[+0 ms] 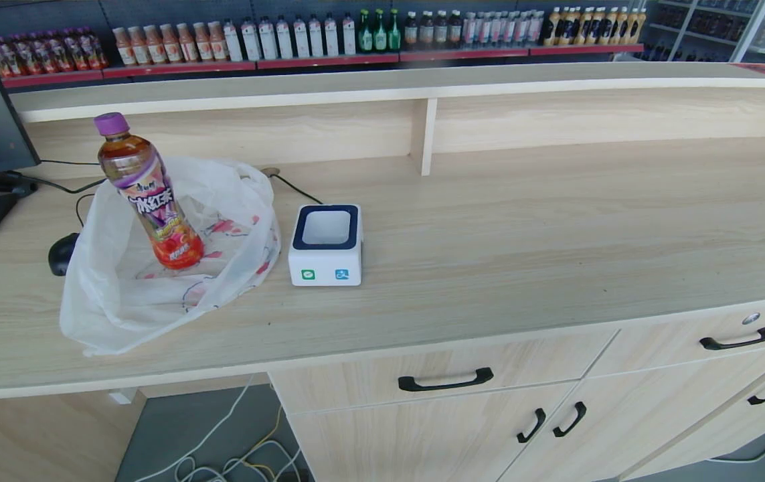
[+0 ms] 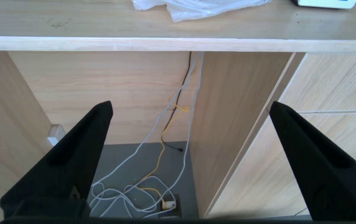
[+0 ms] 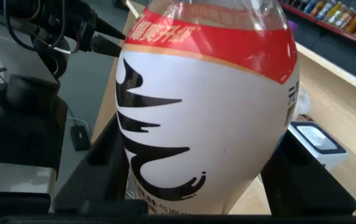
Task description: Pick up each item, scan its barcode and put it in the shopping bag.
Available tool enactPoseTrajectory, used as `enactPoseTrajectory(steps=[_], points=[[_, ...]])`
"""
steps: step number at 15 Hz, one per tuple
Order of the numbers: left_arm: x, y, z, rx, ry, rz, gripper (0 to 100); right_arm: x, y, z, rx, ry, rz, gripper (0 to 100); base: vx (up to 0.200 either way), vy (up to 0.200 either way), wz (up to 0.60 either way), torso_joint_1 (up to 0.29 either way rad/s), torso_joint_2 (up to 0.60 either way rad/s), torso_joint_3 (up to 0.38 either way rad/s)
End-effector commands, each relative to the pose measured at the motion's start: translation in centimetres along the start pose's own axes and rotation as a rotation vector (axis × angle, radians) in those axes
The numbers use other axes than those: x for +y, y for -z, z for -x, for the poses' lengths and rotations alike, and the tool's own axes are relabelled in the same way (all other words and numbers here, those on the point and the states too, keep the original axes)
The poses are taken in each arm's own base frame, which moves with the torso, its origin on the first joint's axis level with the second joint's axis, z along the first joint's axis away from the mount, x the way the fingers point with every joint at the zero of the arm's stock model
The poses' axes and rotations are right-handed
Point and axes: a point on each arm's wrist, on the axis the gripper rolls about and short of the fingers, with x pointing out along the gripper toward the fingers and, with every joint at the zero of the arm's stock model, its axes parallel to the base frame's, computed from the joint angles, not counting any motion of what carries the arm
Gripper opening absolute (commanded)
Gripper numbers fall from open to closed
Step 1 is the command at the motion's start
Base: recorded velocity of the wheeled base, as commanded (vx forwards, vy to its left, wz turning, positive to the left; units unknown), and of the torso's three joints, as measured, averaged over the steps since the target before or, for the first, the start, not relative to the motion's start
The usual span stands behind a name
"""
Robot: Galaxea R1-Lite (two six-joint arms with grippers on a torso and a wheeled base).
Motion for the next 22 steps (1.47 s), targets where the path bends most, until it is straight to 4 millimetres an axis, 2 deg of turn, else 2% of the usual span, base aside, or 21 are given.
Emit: enactPoseTrajectory(steps=[1, 3, 7, 10, 14, 16, 17, 22], points=[[0.0, 0.0, 0.0, -0.001, 0.000, 0.000, 100, -0.3, 0.1, -0.2, 0.001, 0.018, -0.010, 0, 0.000, 0.000, 0.00, 0.000, 0.00, 0.000], [0.0, 0.0, 0.0, 0.002, 0.000, -0.001, 100, -1.7, 0.2, -0.8, 0.001, 0.091, -0.085, 0, 0.000, 0.000, 0.00, 0.000, 0.00, 0.000], [0.0, 0.0, 0.0, -0.001, 0.000, -0.001, 100, -8.4, 1.9, -3.2, -0.006, 0.377, -0.235, 0, 0.000, 0.000, 0.00, 0.000, 0.00, 0.000], [0.0, 0.0, 0.0, -0.001, 0.000, 0.000, 100, -12.3, 3.2, -4.2, -0.037, 0.516, -0.318, 0, 0.000, 0.000, 0.00, 0.000, 0.00, 0.000], [0.0, 0.0, 0.0, -0.001, 0.000, 0.000, 100, -15.4, 5.7, -4.1, -0.048, 0.655, -0.393, 0, 0.000, 0.000, 0.00, 0.000, 0.00, 0.000], [0.0, 0.0, 0.0, 0.001, 0.000, -0.001, 100, -20.1, 6.9, -2.3, -0.057, 0.820, -0.323, 0, 0.000, 0.000, 0.00, 0.000, 0.00, 0.000], [0.0, 0.0, 0.0, 0.001, 0.000, -0.004, 100, -21.1, 7.0, -1.9, -0.063, 0.868, -0.309, 0, 0.000, 0.000, 0.00, 0.000, 0.00, 0.000], [0.0, 0.0, 0.0, 0.001, 0.000, -0.012, 100, -21.7, 6.4, -1.9, -0.095, 0.920, -0.323, 0, 0.000, 0.000, 0.00, 0.000, 0.00, 0.000]])
